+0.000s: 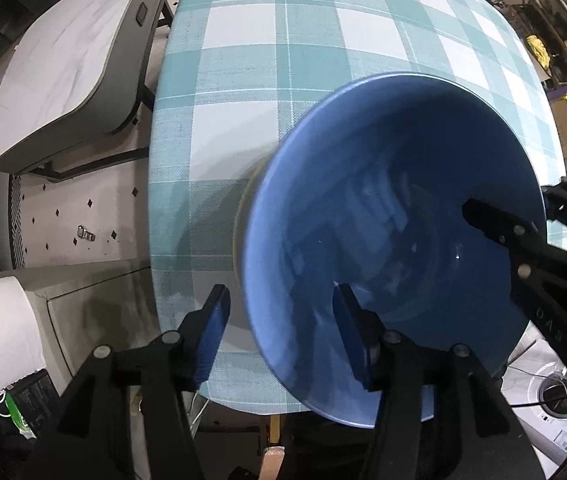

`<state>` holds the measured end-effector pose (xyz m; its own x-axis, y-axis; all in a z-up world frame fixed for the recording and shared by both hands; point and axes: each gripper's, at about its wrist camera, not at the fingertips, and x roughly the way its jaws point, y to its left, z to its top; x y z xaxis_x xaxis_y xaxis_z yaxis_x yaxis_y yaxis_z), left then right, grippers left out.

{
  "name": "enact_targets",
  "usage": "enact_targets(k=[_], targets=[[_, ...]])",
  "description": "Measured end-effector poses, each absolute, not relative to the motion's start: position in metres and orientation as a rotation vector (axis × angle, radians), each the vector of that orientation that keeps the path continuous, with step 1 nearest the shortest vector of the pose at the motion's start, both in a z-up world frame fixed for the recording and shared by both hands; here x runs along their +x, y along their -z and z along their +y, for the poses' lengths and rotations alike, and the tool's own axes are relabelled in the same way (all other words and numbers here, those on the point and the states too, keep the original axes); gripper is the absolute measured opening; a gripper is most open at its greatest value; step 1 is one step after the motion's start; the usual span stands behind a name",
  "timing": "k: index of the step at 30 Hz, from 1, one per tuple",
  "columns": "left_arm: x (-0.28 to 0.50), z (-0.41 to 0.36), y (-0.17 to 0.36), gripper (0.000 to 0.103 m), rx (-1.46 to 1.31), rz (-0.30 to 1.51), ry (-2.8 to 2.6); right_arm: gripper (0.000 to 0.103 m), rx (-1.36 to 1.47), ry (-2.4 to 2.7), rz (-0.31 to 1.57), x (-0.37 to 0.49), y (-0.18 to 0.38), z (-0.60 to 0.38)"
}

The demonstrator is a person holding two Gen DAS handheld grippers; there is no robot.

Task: Organize plates and bowls
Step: 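Lower the stacked bowls onto the cream plate stack and open both tools, then raise both tools away from the bowls resting on the plates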

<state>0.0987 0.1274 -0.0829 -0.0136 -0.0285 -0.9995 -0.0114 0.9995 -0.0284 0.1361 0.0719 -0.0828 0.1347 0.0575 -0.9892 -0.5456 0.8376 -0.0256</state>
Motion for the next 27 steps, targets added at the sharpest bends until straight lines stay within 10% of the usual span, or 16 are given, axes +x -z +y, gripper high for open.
enact_targets(k=[5,15,17,19,27], targets=[[0.099,0.132,0.076,0.053,-0.063,1.561,0.004,0.056,-0.410,-0.489,1.281,0.133,0.065,0.070],[0.076,0.145,0.010,0.055,-0.053,1.304,-0.084,0.074,-0.272,-0.509,1.086,0.124,0.012,0.042],[0.064,0.142,-0.008,0.066,-0.056,1.216,-0.081,0.084,-0.238,-0.521,1.023,0.115,0.000,0.032],[0.046,0.136,-0.027,0.103,-0.045,1.084,-0.067,0.093,-0.243,-0.537,0.935,0.100,-0.012,0.024],[-0.011,0.120,-0.043,0.103,-0.185,0.757,-0.106,0.102,-0.186,-0.503,0.650,0.035,-0.027,-0.007]])
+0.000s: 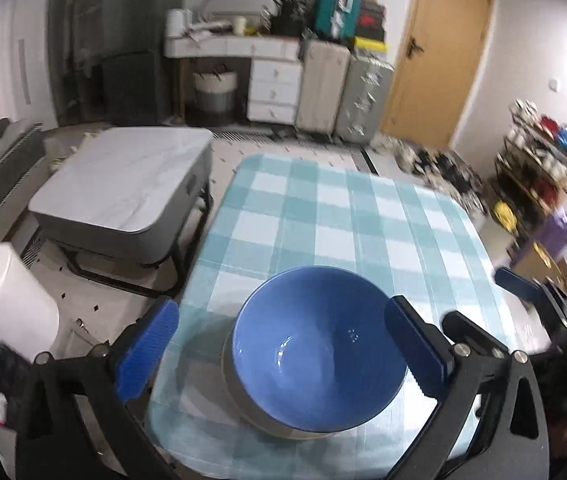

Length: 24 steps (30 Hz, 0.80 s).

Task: Organize plates and bowls
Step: 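Raise both tools away from the bowls resting on the plates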

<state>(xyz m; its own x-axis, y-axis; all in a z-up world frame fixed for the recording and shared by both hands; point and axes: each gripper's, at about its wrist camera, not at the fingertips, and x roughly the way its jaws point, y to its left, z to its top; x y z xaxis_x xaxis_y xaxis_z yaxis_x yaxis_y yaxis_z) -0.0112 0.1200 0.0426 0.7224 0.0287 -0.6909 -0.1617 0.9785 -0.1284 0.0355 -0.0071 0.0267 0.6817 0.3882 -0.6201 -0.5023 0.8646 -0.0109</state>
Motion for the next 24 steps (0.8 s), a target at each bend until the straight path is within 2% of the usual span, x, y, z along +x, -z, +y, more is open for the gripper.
enact_targets(k=[4,13,18,24], targets=[[-0.016,0.101,-0.029,0.103,-0.151,0.732,-0.113,0.102,-0.177,-0.427,0.568,0.009,-0.024,-0.024],[-0.042,0.068,-0.016,0.103,-0.024,0.610,-0.162,0.102,-0.056,-0.370,0.553,-0.011,-0.007,-0.056],[-0.050,0.065,-0.003,0.103,-0.053,0.605,-0.133,0.102,0.038,-0.300,0.525,-0.025,0.005,-0.080],[-0.049,0.059,0.014,0.103,-0.068,0.621,-0.125,0.102,0.005,-0.258,0.541,-0.030,0.019,-0.080]])
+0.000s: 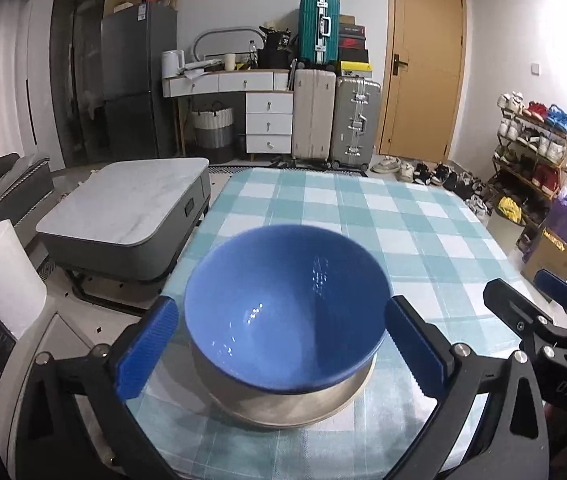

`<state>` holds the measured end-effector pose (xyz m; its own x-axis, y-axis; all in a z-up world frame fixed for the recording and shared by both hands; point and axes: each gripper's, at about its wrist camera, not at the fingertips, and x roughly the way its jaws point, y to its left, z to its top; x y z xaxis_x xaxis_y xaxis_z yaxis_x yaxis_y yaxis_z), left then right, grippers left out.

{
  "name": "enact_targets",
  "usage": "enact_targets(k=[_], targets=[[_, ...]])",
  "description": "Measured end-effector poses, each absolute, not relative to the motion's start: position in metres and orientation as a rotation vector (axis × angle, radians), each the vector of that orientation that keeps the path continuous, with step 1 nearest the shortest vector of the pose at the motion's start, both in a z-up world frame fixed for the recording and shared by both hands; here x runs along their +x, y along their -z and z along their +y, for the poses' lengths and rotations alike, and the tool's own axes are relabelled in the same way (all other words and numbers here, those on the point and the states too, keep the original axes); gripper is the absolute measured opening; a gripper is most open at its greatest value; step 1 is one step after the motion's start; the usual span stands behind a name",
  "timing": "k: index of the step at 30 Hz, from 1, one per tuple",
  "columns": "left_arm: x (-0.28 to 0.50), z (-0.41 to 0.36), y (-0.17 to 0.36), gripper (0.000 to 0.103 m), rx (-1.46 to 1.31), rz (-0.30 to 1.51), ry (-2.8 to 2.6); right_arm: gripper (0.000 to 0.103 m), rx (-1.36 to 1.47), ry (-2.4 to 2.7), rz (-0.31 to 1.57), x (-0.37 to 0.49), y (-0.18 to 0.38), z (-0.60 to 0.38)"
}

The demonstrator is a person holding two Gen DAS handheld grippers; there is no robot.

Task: Organize plates and bowls

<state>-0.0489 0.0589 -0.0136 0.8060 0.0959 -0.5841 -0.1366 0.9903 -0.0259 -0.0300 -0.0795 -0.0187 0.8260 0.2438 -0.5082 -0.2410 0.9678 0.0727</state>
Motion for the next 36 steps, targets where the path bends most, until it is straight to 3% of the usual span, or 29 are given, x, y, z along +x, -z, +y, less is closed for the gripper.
enact_targets(k=[28,36], targets=[[-0.051,0.067,0.020,0.103,-0.167,0.637,-0.060,0.102,-0.011,-0.259,0.571,-0.031,0.034,-0.078],[-0.064,0.054,0.003,0.103,-0.084,0.518,-0.093,0.102,0.009,-0.245,0.575,-0.029,0.035,-0.086]])
